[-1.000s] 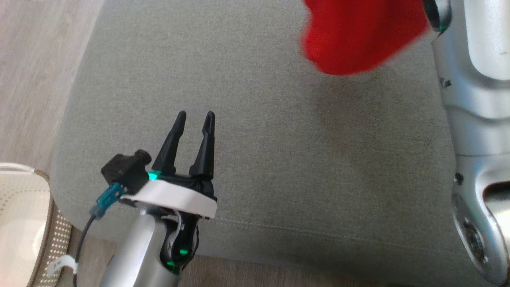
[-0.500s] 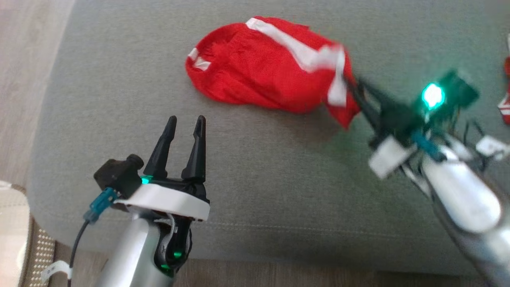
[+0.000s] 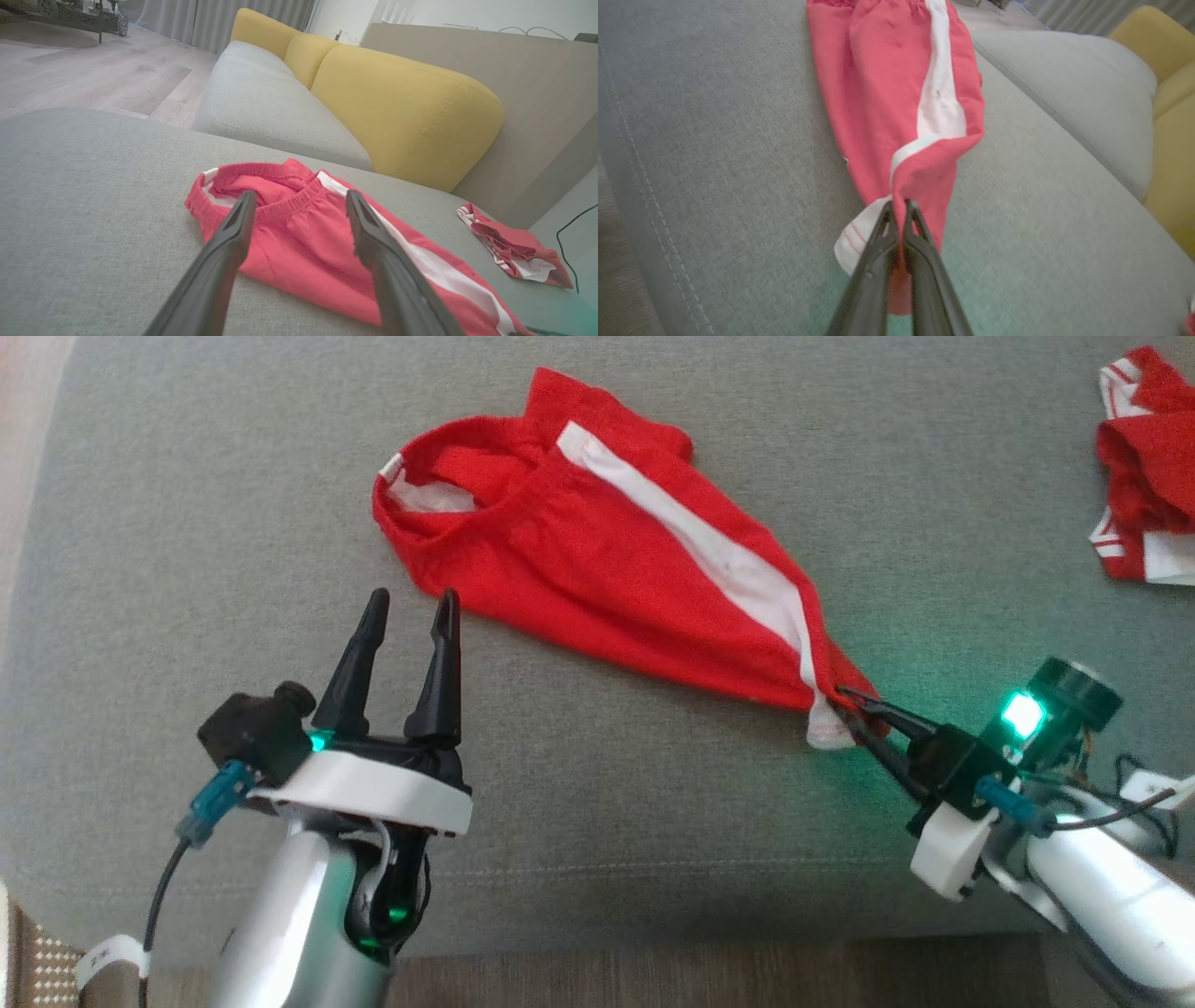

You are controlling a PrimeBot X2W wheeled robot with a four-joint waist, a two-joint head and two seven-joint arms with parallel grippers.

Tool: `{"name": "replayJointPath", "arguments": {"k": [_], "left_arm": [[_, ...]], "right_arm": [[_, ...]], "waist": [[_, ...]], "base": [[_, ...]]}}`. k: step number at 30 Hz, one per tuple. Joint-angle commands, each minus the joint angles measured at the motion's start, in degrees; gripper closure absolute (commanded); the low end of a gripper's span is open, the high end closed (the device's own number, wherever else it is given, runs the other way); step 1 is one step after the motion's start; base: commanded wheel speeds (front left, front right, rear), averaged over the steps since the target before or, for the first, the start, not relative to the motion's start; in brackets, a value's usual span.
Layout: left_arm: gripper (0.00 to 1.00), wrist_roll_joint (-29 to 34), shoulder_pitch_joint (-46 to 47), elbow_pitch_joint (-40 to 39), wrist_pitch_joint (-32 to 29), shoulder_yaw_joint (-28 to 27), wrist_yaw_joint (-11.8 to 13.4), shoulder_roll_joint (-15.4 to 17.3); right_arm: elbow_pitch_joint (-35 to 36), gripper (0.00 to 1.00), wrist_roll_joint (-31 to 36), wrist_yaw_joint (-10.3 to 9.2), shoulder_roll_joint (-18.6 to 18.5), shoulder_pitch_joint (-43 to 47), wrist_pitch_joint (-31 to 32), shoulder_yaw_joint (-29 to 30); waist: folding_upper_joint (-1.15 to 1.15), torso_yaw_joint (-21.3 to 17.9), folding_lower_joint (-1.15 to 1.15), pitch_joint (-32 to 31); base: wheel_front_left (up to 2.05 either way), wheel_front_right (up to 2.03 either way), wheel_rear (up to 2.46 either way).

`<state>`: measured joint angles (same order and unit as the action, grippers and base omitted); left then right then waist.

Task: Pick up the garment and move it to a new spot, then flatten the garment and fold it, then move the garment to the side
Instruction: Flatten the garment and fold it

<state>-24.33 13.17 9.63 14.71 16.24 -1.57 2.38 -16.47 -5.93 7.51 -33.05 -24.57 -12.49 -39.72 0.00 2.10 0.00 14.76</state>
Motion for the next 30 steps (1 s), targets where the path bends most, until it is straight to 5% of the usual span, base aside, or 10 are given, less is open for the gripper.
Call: {"name": "replayJointPath", "arguments": {"k": [1,4,9,19,23,30], "left_arm": [[0.00,0.51,2.26,-1.44,0.29,-1.78,-0.29,0.50],[0.00,0.78,2.59,-1.38,0.29,-1.67,-0.46,0.50],[0.00,1.32,3.56,-1.76,0.29,-1.73,-0.65,0.50],[0.00,2.46,7.43,-0.77,0.29,-0.82,-1.55,0.50],[0.00,4.15,10.59,3.21,0.29,-0.11,-2.09,0.50],[0.00,8.37,19.87,18.06,0.29,-0.20,-1.40,0.87]], "right_arm": [[0.87,0.00,-2.10,-0.02,-1.74,0.96,0.16,-0.85],[0.51,0.00,-4.25,-0.02,-1.48,0.54,0.02,-0.10],[-0.17,0.00,-5.76,-0.02,2.79,-0.46,-1.21,11.35],[4.13,0.00,0.56,-0.02,20.83,3.19,-2.39,31.99],[6.92,0.00,2.05,-0.02,26.30,5.22,-2.48,34.74],[8.17,0.00,2.92,-0.02,28.96,6.81,-2.50,33.77]], "waist": [[0.00,-0.52,0.00,-0.08],[0.00,-1.06,0.00,-0.14],[0.00,-2.72,0.00,-0.34],[0.00,-6.41,0.00,0.61],[0.00,-8.52,0.00,1.56],[0.00,-12.21,0.00,3.20]], "base": [[0.00,0.00,0.00],[0.00,0.00,0.00],[0.00,0.00,0.00],[0.00,0.00,0.00],[0.00,0.00,0.00],[0.00,0.00,0.00]]}}
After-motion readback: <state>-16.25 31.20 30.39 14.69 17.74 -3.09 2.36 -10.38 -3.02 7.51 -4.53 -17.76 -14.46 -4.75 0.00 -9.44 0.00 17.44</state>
